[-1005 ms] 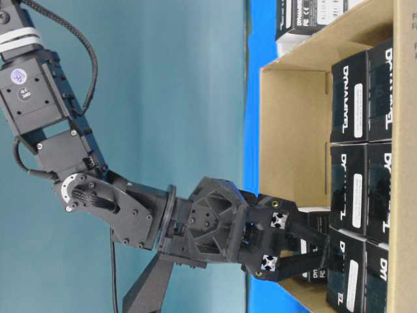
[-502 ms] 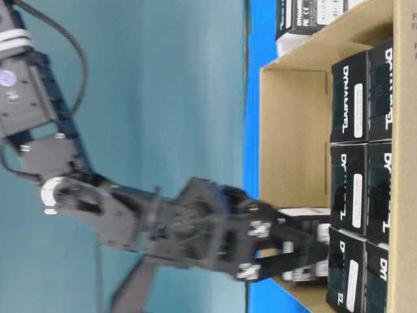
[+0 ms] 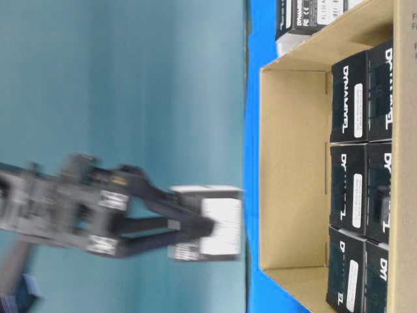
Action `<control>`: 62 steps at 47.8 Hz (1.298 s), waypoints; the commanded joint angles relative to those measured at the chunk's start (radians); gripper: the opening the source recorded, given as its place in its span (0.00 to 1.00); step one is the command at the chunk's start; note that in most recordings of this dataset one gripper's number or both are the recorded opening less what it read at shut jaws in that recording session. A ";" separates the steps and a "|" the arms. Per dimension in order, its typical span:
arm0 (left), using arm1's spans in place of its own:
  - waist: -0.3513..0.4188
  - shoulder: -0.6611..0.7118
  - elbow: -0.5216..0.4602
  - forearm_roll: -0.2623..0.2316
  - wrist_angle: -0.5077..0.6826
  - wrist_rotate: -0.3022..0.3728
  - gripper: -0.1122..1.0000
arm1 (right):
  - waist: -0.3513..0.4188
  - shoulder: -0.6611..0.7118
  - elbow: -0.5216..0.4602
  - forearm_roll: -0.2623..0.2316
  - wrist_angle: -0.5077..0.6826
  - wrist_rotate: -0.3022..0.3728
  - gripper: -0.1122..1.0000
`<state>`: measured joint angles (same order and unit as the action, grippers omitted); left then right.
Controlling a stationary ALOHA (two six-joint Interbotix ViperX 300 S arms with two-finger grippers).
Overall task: Pick the box from inside the cardboard box.
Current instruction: 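Carry the held black box right over the white tray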
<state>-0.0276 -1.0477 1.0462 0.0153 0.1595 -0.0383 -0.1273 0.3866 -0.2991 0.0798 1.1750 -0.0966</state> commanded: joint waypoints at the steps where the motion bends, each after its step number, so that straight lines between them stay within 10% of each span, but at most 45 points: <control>1: -0.002 0.005 -0.031 0.002 0.003 -0.002 0.04 | -0.002 -0.064 -0.005 0.003 0.006 0.008 0.66; 26: -0.002 -0.014 -0.044 0.002 0.020 0.000 0.04 | 0.057 -0.400 0.324 0.003 0.156 0.132 0.66; 62: -0.005 -0.008 -0.046 0.002 0.020 -0.002 0.04 | 0.107 -0.552 0.844 -0.057 -0.192 0.216 0.65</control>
<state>-0.0307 -1.0646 1.0293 0.0138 0.1841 -0.0399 -0.0245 -0.1611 0.5139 0.0368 1.0400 0.1212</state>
